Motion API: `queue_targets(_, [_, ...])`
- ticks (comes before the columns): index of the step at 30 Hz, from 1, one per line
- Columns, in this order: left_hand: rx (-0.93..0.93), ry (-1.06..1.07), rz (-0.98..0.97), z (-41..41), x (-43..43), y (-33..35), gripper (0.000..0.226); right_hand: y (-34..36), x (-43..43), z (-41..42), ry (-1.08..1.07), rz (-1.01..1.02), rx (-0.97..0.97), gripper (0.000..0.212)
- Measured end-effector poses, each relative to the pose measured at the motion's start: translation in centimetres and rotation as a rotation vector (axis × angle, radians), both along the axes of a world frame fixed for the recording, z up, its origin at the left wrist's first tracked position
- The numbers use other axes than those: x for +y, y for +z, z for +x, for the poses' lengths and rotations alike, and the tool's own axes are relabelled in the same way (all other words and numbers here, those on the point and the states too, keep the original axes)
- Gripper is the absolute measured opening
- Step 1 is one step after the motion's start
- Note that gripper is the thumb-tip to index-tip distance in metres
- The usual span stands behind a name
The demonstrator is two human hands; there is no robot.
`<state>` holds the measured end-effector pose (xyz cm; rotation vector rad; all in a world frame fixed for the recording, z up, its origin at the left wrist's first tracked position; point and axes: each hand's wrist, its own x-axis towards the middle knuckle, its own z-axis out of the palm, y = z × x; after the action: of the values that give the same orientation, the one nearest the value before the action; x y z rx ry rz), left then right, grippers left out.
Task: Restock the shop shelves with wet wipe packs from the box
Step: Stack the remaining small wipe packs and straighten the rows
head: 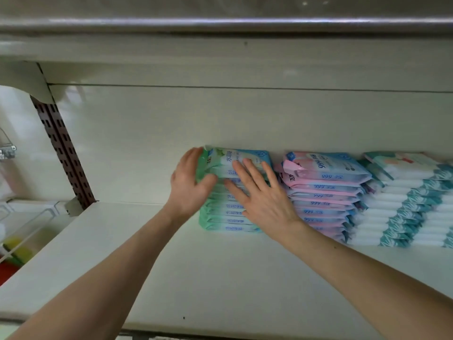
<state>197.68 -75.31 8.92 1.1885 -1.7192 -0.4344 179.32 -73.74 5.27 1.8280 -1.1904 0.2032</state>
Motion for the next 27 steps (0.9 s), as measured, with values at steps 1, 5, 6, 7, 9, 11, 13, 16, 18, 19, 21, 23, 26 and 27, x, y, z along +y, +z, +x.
queue_targets(1, [0.262,0.006,0.152,0.2,0.0,0.1,0.07,0.1,0.2,0.2,-0.001,0.0,-0.009,0.084])
queue_targets(5, [0.739,-0.006,0.881,0.6,-1.2,0.0,0.086,0.4,0.9,0.7,0.002,-0.003,-0.032,0.077])
queue_targets(6, [0.732,-0.035,0.981,0.6,-1.4,-0.1,0.094,0.5,1.1,0.7,0.002,-0.001,-0.034,0.076])
queue_targets(7, [0.725,-0.078,1.044,0.4,-1.3,-0.1,0.095,0.6,1.1,0.6,0.003,-0.002,-0.034,0.075])
queue_targets(9, [0.686,-0.212,1.092,-0.6,-0.7,0.4,0.088,0.7,1.2,0.2,0.003,-0.002,-0.04,0.075])
queue_targets(11, [0.629,-0.326,1.101,-1.6,0.0,1.1,0.085,0.8,1.6,-0.2,0.001,0.004,-0.037,0.075])
queue_targets(13, [0.601,-0.376,1.089,-1.9,0.0,1.3,0.086,1.1,2.0,-0.7,-0.008,0.015,-0.031,0.072])
queue_targets(16, [0.582,-0.378,1.089,-2.2,-0.2,1.2,0.087,1.5,2.5,-1.3,-0.017,0.038,-0.037,0.072])
queue_targets(18, [0.591,-0.411,1.102,-2.9,0.1,1.2,0.088,1.6,2.6,-1.7,-0.014,0.053,-0.045,0.073])
queue_targets(19, [0.592,-0.43,1.111,-3.3,0.2,1.2,0.088,1.7,2.6,-1.9,-0.015,0.063,-0.041,0.075])
queue_targets(21, [0.596,-0.443,1.121,-3.7,0.2,1.1,0.089,2.0,2.6,-2.1,-0.023,0.087,-0.024,0.078])
queue_targets(23, [0.596,-0.437,1.14,-3.2,-0.2,0.9,0.087,2.3,2.9,-2.1,-0.046,0.119,-0.021,0.086])
queue_targets(26, [0.494,-0.198,1.035,-2.5,-0.5,1.1,0.075,2.7,3.3,-1.9,-0.055,0.17,-0.047,0.088])
queue_targets(27, [0.464,-0.094,0.9,-2.4,-0.5,1.3,0.06,2.7,3.4,-1.8,-0.038,0.174,-0.062,0.084])
